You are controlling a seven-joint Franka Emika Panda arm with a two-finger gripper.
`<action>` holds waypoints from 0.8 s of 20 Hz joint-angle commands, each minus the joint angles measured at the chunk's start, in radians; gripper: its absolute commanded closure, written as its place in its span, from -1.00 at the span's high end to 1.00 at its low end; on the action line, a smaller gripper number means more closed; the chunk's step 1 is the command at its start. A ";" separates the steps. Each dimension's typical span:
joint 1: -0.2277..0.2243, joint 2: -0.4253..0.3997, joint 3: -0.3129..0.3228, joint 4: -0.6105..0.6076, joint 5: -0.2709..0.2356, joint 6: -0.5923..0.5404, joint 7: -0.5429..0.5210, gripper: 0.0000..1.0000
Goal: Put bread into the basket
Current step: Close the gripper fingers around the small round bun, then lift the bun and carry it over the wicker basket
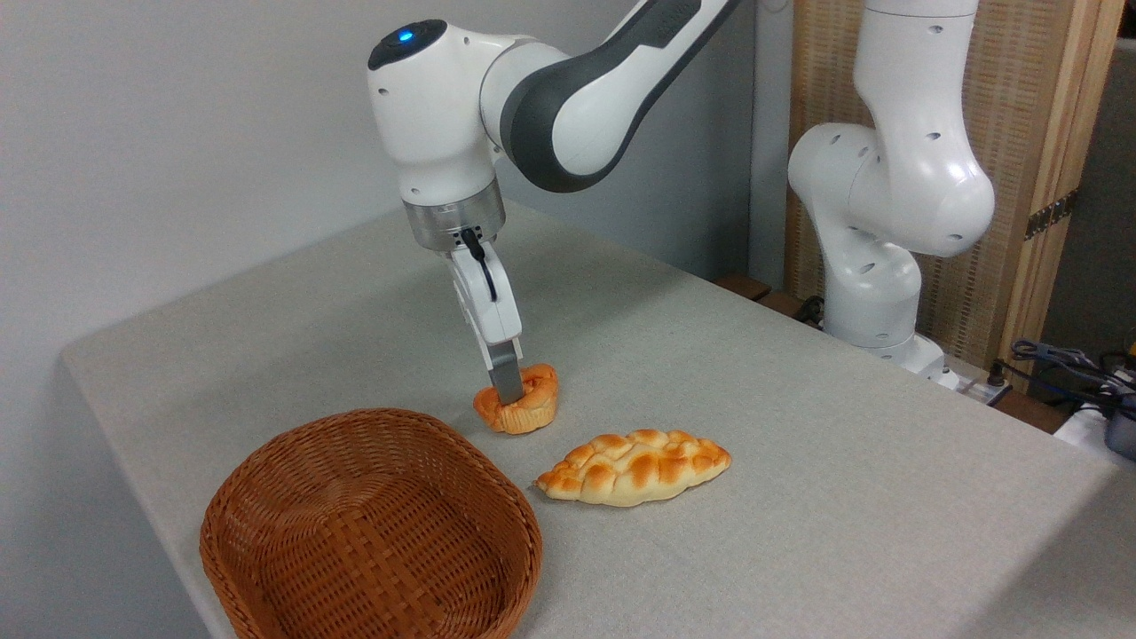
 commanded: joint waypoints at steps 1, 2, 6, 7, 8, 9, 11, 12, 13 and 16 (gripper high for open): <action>0.000 -0.018 0.005 -0.009 -0.002 -0.002 0.017 -0.55; 0.000 -0.018 0.005 -0.007 -0.001 -0.003 0.017 -0.55; 0.001 -0.016 0.008 0.039 -0.001 -0.056 0.017 -0.55; 0.001 -0.015 0.009 0.068 -0.001 -0.096 0.018 -0.55; 0.003 -0.009 0.014 0.095 -0.001 -0.127 0.018 -0.55; 0.003 -0.002 0.032 0.120 -0.001 -0.155 0.020 -0.55; 0.003 0.004 0.045 0.169 -0.001 -0.199 0.032 -0.55; 0.003 0.005 0.055 0.198 -0.002 -0.213 0.033 -0.55; 0.003 0.011 0.074 0.227 -0.002 -0.216 0.032 -0.55; 0.003 0.057 0.106 0.342 -0.005 -0.209 0.026 -0.41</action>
